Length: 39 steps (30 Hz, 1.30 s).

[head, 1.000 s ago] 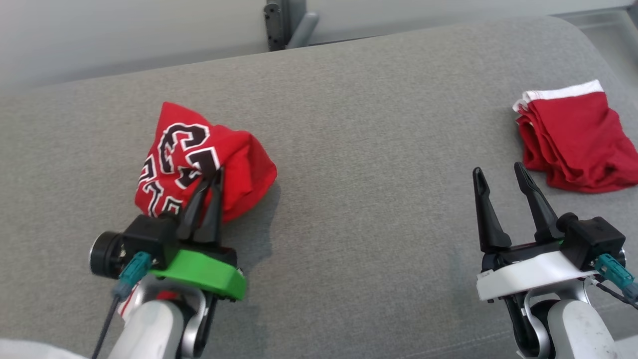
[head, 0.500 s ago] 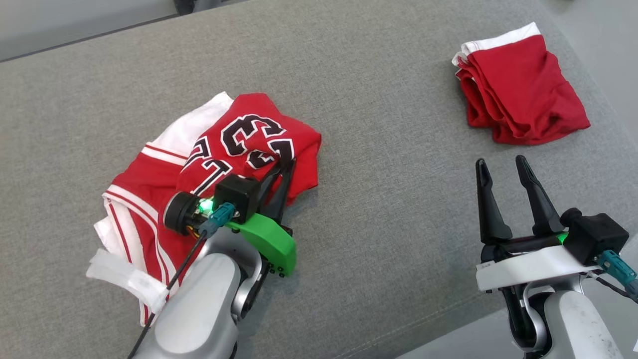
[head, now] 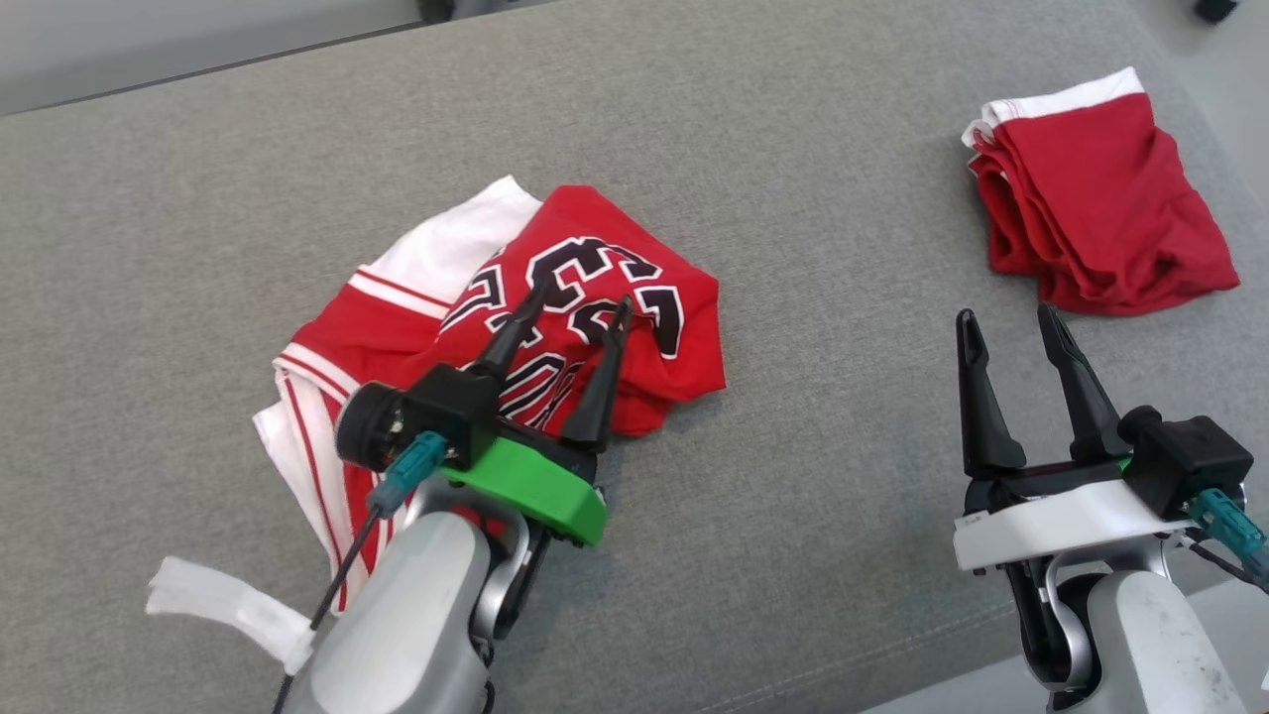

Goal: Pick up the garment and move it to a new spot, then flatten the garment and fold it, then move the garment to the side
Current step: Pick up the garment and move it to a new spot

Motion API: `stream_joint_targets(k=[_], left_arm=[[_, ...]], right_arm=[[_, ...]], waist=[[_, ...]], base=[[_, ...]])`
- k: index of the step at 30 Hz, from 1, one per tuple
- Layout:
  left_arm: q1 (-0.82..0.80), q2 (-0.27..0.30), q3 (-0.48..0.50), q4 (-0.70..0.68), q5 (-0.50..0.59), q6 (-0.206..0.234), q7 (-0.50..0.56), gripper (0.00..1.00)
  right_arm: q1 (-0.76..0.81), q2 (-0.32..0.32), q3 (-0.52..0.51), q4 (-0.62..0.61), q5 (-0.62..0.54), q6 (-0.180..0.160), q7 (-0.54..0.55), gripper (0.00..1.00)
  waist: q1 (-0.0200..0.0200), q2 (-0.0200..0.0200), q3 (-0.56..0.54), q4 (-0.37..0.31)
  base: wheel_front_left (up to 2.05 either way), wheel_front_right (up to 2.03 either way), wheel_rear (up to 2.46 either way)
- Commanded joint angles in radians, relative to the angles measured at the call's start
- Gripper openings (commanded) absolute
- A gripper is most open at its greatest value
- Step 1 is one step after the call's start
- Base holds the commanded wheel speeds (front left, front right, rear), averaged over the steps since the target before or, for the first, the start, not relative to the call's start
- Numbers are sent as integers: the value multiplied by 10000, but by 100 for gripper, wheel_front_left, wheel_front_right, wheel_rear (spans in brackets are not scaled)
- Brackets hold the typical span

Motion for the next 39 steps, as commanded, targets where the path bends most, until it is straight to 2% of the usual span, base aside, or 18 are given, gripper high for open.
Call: stream_joint_targets(k=[1,9,13,17,22,39], left_arm=[[219,161,260,-302,-59,226,-107,100],[942,906,1878,-1484,-197,1081,-240,100],[1611,1358,2914,-2049,-206,1350,-251,100],[2308,1654,3437,-2424,-155,1467,-252,100],[3139,1885,3506,-2812,-149,1474,-169,100],[4742,1990,2942,-3805,-194,1718,701,100]], right_arm=[[77,-8,-64,-54,-156,-8,63,100],[318,-9,-146,-142,-430,-9,323,100],[466,-35,-169,-167,-579,-9,438,100],[545,-121,-170,-173,-626,-9,524,100],[735,-206,-158,-119,-667,-9,645,100],[1621,-180,-289,-170,-650,-9,860,100]], waist=[[0,-1,-560,669],[0,-1,-1096,1569],[0,-1,-1318,1973],[0,-1,-1534,2199],[0,-1,-1852,2368],[0,-1,-2768,2438]], base=[[0,0,0],[0,0,0],[0,0,0],[0,0,0],[0,0,0],[0,0,0]])
